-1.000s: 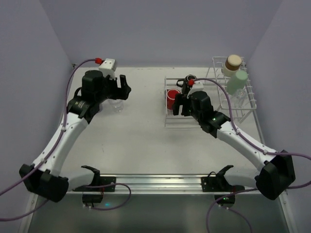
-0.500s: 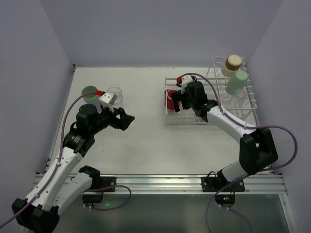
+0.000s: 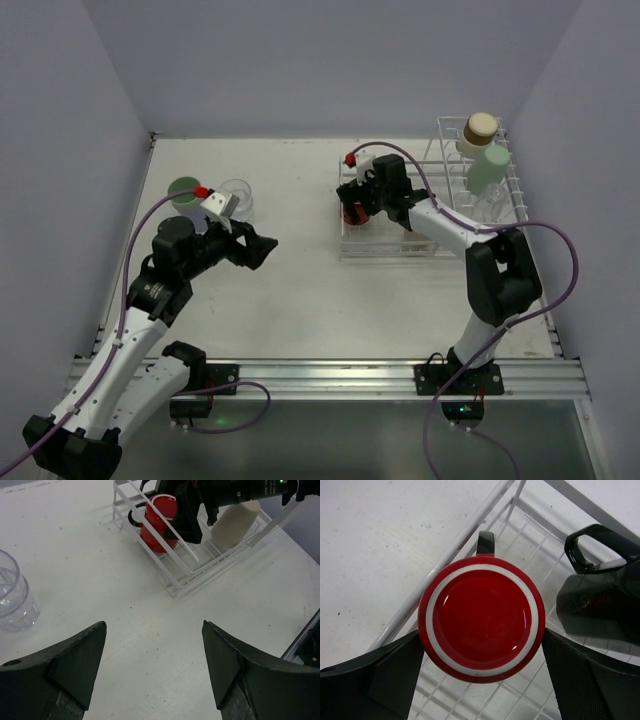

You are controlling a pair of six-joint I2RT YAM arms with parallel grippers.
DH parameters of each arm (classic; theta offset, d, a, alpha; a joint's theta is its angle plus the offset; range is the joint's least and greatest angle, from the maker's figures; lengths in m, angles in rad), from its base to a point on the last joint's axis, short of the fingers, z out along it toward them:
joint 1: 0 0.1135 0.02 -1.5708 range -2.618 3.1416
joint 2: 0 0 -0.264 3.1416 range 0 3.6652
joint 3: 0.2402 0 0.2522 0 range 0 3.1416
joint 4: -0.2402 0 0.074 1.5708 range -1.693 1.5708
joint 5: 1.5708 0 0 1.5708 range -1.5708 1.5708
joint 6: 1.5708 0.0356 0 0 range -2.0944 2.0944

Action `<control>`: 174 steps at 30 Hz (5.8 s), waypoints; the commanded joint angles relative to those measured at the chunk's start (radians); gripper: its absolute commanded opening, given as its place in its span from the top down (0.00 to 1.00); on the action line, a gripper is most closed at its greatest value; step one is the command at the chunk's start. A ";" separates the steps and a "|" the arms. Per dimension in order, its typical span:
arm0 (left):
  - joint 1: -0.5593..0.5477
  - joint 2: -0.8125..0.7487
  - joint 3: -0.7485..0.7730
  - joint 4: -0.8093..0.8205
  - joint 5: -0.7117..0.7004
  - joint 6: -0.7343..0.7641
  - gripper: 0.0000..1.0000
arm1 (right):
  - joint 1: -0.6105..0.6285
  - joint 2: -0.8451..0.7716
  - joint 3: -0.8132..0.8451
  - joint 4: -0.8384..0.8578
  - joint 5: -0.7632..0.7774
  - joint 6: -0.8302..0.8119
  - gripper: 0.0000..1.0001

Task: Unload the cups from the dish rack

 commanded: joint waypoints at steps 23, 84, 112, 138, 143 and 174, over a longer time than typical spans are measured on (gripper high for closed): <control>-0.001 0.017 -0.010 0.039 0.008 -0.001 0.19 | -0.043 0.064 0.136 -0.040 -0.088 0.010 0.36; -0.190 0.056 -0.137 0.738 -0.073 -0.407 1.00 | 0.182 -0.636 -0.604 0.872 -0.245 1.154 0.01; -0.191 1.289 1.061 -0.429 -0.548 0.071 1.00 | 0.184 -1.065 -0.550 0.076 -0.008 0.691 0.01; -0.191 1.079 1.068 -0.419 -0.530 0.064 0.14 | 0.178 -0.728 -0.303 -0.079 0.389 0.525 0.07; -0.200 0.693 0.756 -0.184 -0.277 -0.005 0.14 | 0.178 -0.550 -0.180 -0.090 0.478 0.491 0.12; -0.202 -0.158 -0.048 -0.030 -0.075 0.015 0.13 | -0.025 0.222 0.443 -0.254 0.652 0.378 0.01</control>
